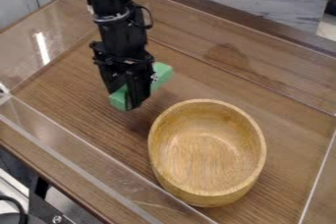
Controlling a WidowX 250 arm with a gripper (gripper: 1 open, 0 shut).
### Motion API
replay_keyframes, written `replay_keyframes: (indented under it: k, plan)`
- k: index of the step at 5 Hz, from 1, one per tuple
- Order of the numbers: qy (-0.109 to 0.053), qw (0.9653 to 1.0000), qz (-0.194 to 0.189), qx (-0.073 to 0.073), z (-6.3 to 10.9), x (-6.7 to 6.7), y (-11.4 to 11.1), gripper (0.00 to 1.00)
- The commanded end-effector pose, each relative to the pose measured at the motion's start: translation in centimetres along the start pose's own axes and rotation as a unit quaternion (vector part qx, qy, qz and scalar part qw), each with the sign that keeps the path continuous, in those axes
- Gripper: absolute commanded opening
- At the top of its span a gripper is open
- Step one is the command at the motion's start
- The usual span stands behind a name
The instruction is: Remove the green block from inside the brown bowl and put it on the table
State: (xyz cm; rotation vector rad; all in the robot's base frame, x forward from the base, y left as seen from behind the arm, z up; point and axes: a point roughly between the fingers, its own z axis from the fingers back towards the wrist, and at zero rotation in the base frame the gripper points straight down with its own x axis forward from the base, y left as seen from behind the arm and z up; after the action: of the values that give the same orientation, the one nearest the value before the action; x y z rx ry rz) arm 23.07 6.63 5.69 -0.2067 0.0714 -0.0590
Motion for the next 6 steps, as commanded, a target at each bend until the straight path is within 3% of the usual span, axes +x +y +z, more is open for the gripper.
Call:
replay_keyframes:
  k: [1,6]
  plan:
    - [-0.024,0.9997,0.003,0.008,1.32,0.94,0.64,0.00]
    - [-0.021,0.9997,0.010,0.000,1.39,1.50,1.21,0.00]
